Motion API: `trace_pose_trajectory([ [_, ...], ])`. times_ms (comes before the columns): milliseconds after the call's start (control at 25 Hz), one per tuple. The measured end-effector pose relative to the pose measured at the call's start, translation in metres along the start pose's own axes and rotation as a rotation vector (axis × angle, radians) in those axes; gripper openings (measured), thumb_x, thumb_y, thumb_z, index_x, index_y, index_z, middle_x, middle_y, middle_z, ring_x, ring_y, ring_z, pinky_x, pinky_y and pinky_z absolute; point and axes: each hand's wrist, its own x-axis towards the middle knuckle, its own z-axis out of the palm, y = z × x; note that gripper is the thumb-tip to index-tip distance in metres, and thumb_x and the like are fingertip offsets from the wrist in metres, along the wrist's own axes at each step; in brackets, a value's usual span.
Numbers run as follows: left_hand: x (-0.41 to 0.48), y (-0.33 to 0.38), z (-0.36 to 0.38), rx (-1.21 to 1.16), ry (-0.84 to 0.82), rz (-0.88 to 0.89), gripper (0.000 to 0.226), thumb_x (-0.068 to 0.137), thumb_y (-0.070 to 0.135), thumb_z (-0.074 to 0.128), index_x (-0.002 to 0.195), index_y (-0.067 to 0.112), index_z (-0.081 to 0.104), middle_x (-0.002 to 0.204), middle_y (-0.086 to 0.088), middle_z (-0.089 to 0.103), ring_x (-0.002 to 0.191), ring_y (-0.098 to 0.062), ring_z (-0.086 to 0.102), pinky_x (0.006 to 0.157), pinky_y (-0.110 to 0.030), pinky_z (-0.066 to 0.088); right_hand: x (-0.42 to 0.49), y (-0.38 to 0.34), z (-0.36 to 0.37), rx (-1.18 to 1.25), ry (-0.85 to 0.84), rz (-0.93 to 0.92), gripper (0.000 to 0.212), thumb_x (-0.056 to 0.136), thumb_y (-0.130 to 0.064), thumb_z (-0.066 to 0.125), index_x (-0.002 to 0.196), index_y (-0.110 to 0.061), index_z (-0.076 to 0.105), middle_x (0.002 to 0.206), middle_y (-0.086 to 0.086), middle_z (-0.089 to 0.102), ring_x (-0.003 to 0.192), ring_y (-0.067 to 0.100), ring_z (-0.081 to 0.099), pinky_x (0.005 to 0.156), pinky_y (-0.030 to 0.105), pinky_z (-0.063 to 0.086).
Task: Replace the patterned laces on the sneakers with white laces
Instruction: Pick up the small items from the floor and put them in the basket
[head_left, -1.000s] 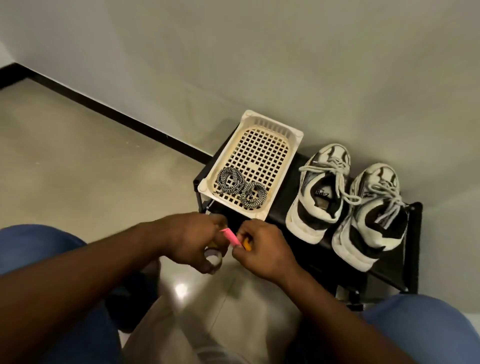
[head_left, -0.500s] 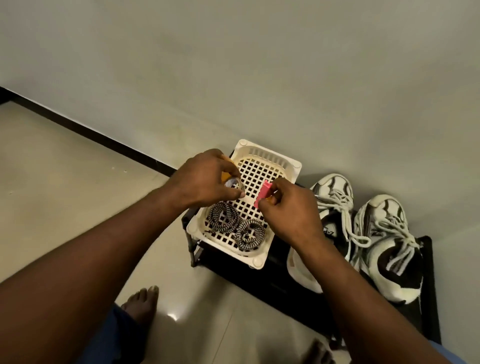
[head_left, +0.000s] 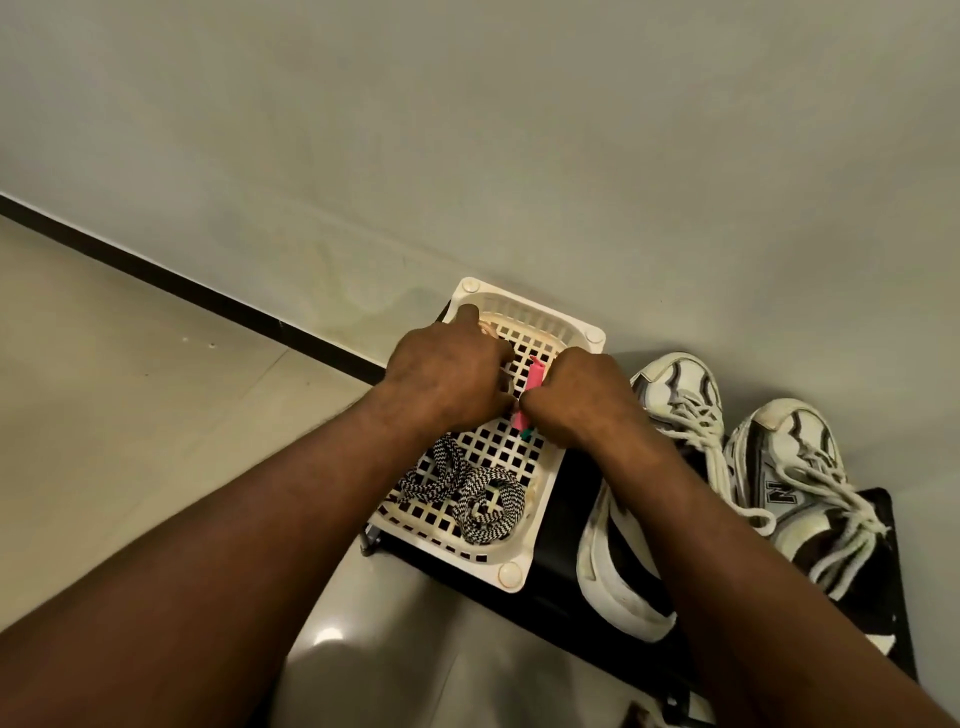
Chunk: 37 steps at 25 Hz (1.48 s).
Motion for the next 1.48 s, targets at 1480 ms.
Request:
trace_pose_trajectory([
  [1480,0.003,-0.008,0.0,-0.058,0.047,0.079,0.052,0.09,0.048,0.073,0.14,0.046,0.057,0.164,0.006,0.03,0.115,-0.029,0.065,0.08,-0.038,0.054,0.022,0.026,0.007,0.072,0.314,-0.021,0.015,0.088,-0.02,0.073,0.103,-0.02,0.076,0.098,0.005,0.072,0.089,0.025,0.067,0.077,0.036,0.059],
])
